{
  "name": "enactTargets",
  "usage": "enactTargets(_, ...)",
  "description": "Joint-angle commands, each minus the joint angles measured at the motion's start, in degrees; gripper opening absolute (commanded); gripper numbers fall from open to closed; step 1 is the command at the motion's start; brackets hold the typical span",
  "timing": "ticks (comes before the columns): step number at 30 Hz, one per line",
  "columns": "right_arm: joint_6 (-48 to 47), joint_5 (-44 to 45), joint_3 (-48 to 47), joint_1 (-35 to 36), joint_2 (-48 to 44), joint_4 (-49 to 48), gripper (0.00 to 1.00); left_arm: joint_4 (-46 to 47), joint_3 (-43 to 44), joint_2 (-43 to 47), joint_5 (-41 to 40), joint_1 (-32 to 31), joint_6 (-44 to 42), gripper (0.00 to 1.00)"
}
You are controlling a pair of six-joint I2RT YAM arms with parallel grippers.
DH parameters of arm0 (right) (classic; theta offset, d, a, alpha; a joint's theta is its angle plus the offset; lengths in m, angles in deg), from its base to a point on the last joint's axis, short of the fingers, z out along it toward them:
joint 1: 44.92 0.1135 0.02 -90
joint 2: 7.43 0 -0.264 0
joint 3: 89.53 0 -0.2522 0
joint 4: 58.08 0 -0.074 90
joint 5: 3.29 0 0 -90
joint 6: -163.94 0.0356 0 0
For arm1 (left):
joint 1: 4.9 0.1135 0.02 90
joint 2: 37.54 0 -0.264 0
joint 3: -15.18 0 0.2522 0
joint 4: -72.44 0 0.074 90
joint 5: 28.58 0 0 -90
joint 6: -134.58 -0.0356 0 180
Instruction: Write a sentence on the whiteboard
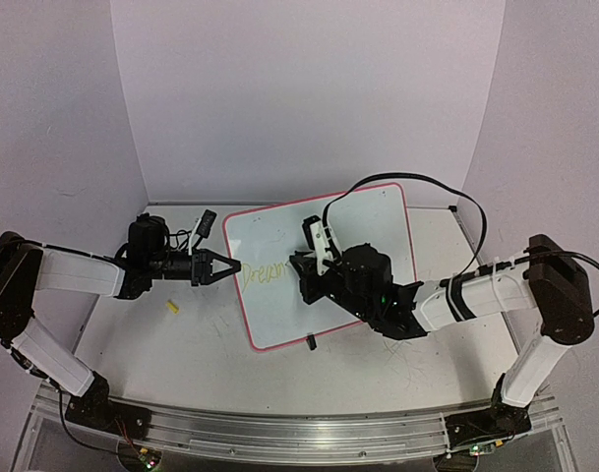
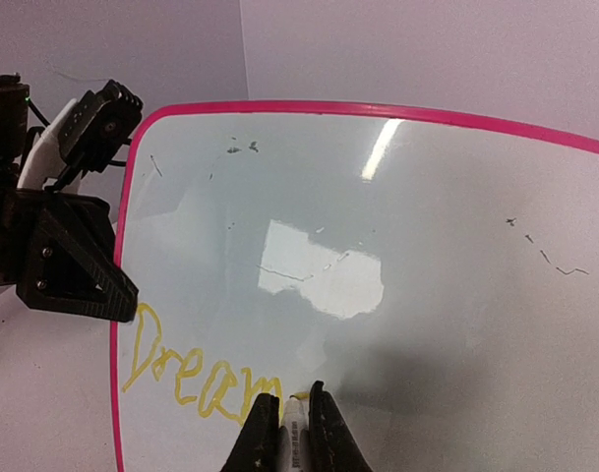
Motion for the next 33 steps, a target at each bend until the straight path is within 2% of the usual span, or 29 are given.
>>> enactTargets(1,1.1,0.8,0.5,0.3,0.2,-0.2,0.00,-1.5,2.2,0.0,-0.5,-1.4,-3.7,0.00)
enactTargets(18,1.3,4.9,3.0,0.3,-2.1,-0.1,0.00,-1.6,2.2,0.2,-0.5,-1.4,-3.7,0.00)
enactTargets(33,2.0,3.8,3.2,1.7,-1.0,0.7,0.00,-1.7,2.0,0.5,-0.5,-1.4,-3.8,0.00)
